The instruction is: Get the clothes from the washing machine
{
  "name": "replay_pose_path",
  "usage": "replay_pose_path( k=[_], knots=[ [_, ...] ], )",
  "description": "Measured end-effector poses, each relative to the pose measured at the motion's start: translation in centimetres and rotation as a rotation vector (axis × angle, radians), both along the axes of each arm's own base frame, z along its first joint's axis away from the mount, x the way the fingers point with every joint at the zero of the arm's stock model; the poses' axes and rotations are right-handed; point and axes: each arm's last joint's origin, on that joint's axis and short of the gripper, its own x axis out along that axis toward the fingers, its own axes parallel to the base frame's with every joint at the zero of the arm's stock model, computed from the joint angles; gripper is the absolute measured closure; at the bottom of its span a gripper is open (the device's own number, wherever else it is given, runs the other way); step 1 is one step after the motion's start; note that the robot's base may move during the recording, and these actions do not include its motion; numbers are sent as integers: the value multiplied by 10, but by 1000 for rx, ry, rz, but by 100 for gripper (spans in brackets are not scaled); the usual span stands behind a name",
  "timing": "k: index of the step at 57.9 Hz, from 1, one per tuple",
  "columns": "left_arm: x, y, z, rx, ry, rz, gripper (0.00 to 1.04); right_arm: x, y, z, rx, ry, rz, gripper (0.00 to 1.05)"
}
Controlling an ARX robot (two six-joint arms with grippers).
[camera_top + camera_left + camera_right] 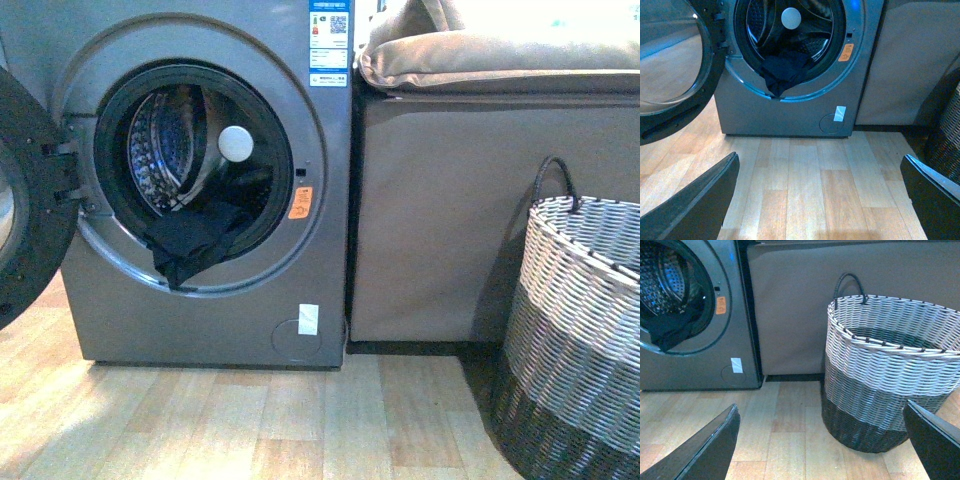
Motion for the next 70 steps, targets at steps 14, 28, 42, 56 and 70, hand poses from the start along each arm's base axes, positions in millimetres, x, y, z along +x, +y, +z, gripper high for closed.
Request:
replay_pose_path(
  k=[14,28,42,56,70],
  knots=[
    [0,0,0,0,1,0,7,0,0,0,0,1,0,7],
    [0,0,0,0,1,-1,7,0,0,0,0,0,0,7],
    [0,0,0,0,3,2,7,0,0,0,0,-1,2,7],
    [0,0,0,0,0,1,7,0,0,0,0,-1,0,7],
    [0,0,0,0,0,-2,7,0,0,0,0,0,-2,7]
  ],
)
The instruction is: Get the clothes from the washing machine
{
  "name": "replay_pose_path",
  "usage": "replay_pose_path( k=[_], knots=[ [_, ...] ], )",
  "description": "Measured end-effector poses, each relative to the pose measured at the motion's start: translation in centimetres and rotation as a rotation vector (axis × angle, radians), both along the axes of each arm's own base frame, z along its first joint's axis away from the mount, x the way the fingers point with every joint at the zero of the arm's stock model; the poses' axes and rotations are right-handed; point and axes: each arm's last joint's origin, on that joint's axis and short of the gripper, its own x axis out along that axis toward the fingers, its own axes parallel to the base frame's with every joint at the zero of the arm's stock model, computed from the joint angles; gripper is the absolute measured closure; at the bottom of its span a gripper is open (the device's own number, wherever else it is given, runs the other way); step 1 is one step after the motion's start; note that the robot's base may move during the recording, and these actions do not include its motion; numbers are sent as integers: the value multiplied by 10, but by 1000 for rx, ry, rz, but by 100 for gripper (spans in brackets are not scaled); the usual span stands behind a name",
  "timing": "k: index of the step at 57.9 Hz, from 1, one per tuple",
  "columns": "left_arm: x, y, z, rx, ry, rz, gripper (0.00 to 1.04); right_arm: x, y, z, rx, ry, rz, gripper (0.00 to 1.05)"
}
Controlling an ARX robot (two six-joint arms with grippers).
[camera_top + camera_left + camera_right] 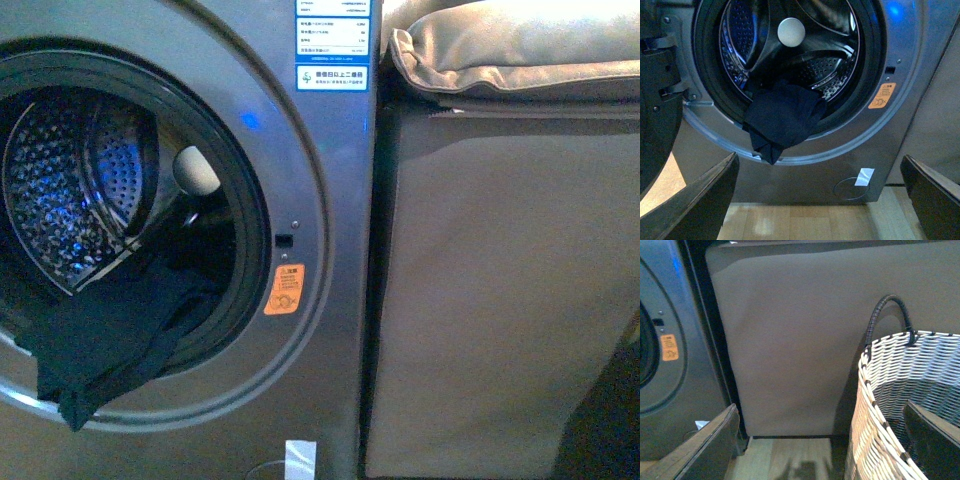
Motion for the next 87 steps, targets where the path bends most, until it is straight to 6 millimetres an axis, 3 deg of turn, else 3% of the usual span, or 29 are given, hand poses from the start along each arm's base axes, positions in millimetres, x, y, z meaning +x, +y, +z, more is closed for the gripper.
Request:
replay_pose_path(
  k=[26,34,40,49,56,69,87],
  knots=[
    [0,0,0,0,4,1,7,0,0,0,0,0,2,7],
    [8,2,-7,-177,225,-122,7,0,0,0,0,0,3,7],
    [24,3,1,-227,246,-128,7,0,0,0,0,0,2,7],
    [66,0,25,-201,213,-166,7,0,0,0,0,0,2,7],
    [107,0,29,-166,254,-188,7,0,0,0,0,0,2,7],
    [208,2,2,-113,462,-166,7,0,0,0,0,0,2,7],
    [274,-2,-16,-23,533,-125,7,0,0,0,0,0,2,7]
  ],
)
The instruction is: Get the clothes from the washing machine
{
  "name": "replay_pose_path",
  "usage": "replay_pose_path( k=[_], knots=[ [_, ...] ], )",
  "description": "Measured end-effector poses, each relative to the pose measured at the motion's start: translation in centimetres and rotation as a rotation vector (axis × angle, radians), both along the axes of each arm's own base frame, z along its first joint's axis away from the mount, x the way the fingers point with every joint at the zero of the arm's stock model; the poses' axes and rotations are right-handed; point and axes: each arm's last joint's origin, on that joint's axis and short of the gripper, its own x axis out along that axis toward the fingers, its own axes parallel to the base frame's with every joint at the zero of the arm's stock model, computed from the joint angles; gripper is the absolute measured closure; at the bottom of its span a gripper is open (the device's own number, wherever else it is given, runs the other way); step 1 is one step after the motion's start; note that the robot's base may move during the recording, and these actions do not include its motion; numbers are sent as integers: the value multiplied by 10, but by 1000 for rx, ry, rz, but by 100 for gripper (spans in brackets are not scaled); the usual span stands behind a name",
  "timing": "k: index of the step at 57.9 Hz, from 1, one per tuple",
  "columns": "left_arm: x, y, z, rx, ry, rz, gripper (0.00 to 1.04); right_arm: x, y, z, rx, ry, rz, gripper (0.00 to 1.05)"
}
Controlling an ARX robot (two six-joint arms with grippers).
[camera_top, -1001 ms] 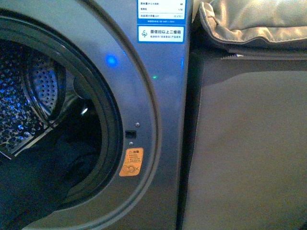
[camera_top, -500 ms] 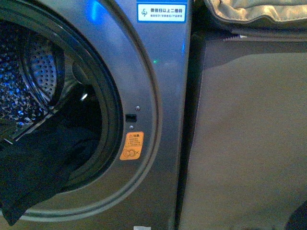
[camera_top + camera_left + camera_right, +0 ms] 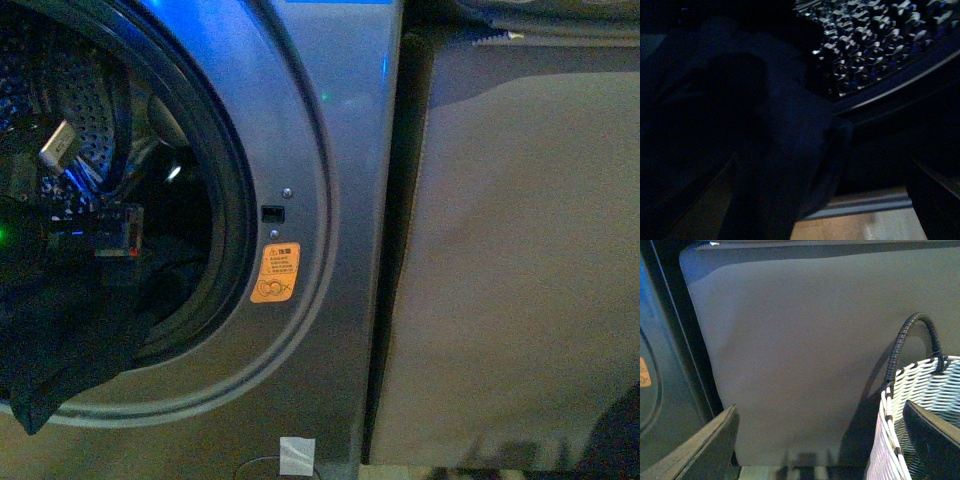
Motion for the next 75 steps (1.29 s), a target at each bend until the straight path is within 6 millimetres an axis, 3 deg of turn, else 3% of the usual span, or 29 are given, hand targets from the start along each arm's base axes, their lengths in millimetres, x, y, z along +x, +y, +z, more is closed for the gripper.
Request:
replay_pose_path(
  k=[30,52,75],
  knots=[
    [58,6,-29,67,105,39,7,0,0,0,0,0,0,7],
    [81,7,-55,79,196,59,7,0,0,0,0,0,0,7],
    [102,20,-61,98,226,129,7,0,0,0,0,0,0,7]
  ],
)
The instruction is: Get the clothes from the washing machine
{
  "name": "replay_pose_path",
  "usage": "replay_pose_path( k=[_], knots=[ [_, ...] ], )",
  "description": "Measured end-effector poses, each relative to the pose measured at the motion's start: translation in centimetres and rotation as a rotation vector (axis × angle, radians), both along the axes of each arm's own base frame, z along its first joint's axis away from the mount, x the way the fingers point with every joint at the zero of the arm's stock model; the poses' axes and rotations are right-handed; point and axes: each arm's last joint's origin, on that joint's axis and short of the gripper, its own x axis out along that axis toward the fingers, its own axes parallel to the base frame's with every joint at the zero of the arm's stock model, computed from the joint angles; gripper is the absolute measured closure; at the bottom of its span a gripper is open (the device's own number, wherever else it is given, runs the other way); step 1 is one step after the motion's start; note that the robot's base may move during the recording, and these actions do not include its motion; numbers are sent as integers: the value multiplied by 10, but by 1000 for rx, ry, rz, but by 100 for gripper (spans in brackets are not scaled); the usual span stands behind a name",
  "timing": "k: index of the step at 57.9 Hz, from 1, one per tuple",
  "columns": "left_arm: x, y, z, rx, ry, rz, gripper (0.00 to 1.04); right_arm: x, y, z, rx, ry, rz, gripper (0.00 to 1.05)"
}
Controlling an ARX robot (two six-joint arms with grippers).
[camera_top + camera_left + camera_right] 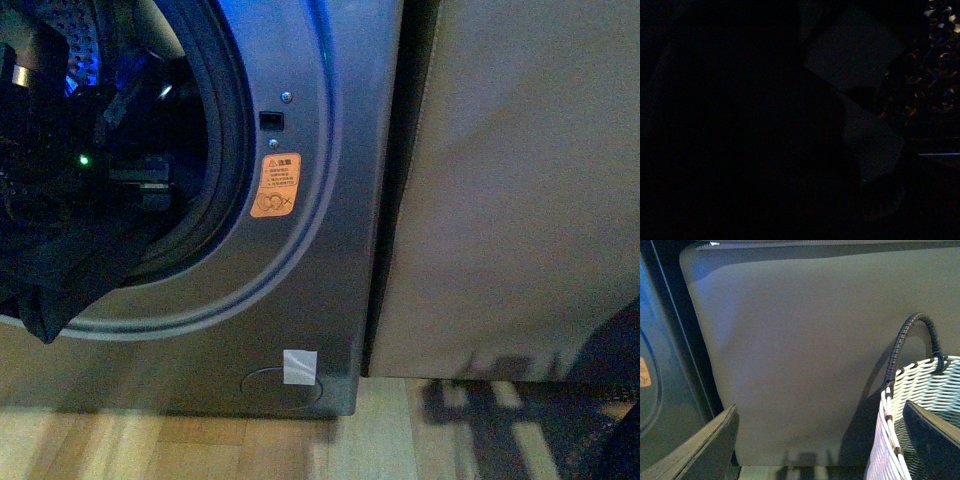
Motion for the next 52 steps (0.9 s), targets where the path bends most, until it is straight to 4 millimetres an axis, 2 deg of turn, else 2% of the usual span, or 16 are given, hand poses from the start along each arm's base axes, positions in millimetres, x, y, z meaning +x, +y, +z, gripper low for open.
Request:
replay_pose_path(
  k=[18,27,33,46,52],
  knots=[
    [0,2,-6,70,22,-12,7,0,0,0,0,0,0,7],
    [-3,5,-9,111,14,-19,33,0,0,0,0,0,0,7],
    [-5,7,-9,112,8,-17,46,0,0,0,0,0,0,7],
    [-16,12,-6,53,-11,-5,80,0,0,0,0,0,0,7],
    [-26,14,0,21,-25,-3,92,0,0,0,0,0,0,7]
  ],
)
